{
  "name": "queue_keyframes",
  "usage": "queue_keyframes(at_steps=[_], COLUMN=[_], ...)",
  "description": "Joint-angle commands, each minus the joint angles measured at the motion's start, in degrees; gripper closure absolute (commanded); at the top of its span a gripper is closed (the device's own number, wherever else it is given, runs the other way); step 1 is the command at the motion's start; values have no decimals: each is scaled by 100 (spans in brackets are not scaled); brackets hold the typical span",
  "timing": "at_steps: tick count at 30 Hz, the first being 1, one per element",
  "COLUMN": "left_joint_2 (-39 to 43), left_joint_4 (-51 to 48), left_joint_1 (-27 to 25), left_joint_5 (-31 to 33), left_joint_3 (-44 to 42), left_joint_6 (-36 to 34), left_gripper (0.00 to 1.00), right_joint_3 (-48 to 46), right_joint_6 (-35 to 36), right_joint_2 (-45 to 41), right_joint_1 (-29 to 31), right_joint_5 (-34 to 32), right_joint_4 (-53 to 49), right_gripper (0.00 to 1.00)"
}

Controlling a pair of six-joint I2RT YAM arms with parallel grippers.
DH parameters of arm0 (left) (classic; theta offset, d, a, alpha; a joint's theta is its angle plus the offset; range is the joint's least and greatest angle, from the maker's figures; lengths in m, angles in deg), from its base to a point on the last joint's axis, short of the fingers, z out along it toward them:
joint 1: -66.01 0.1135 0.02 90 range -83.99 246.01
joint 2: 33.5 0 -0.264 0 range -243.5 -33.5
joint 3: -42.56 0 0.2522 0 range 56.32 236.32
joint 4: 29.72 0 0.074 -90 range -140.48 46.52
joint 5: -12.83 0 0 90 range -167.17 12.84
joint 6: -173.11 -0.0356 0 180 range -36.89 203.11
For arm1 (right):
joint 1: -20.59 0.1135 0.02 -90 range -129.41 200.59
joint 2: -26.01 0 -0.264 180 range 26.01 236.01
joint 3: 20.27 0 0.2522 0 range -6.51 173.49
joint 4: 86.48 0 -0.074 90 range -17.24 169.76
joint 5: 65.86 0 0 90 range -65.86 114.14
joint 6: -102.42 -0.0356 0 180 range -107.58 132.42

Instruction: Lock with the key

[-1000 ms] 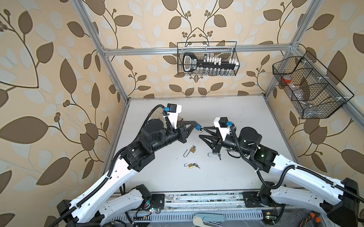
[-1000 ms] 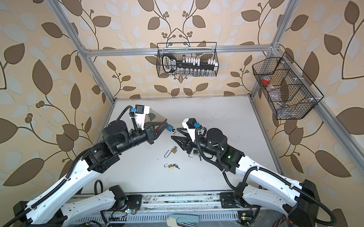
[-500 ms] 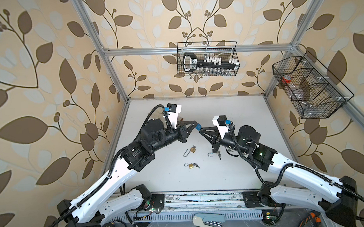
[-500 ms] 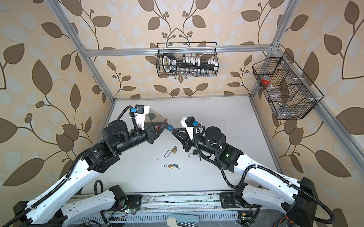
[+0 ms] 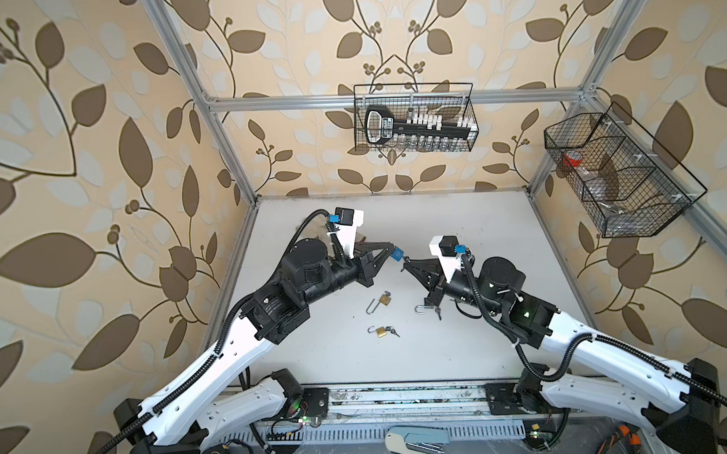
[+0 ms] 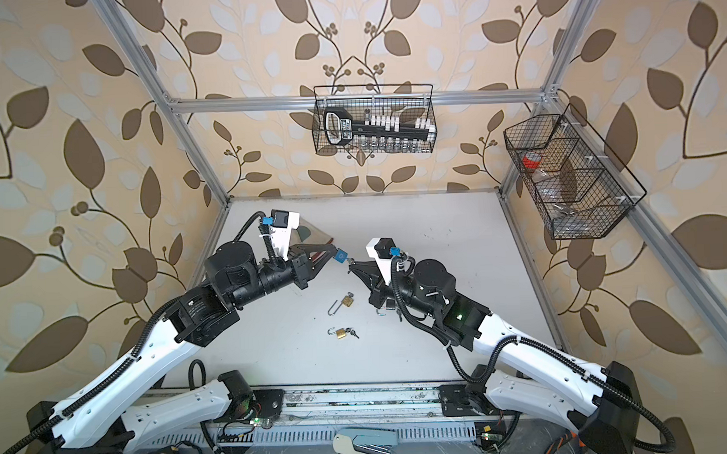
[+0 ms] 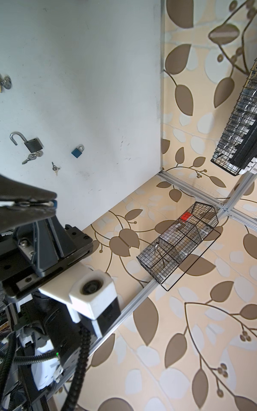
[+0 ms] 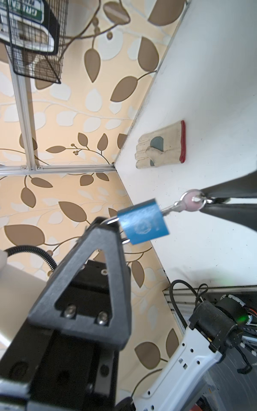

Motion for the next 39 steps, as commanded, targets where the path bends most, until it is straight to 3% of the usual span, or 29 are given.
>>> queue_keyframes(at_steps=[1,6,9,13,17,21,27,39], left_joint_2=[323,345,270,31,-303,-344,-140,269], left_joint_4=[313,95,-324,-1031,-1448,-1180,-983,-1156], left_joint_1=[31,32,25,30,29,31,40,146], left_joint_5=[183,367,591,834,845,648,851,992], left_joint_3=[122,152,186,132,-15,-375,-749,-925], left_joint_6=[21,-90,-257,-604,-733,-570,-310,-273], left_gripper=[100,100,100,100,100,100,100,100], right_joint_3=[-306,-547,-462,-234,-24,264,729,1256], right_joint_6=[28,-122,-416,-674,-501,-296,109,57], right_joint_2=[-186,-416,-290,274,905,1508,2495,3746], right_joint_1=[-30,-48,-315,-1128,-1761,-2006,-2095,-2100], right_joint_5=[-426,-737,-856,-157,481,91,-338,-810], right_joint_4=[-329,-626,-1316,-2447,-3212,-3704,-4114,-4736], right_gripper=[100,100,100,100,100,100,100,100])
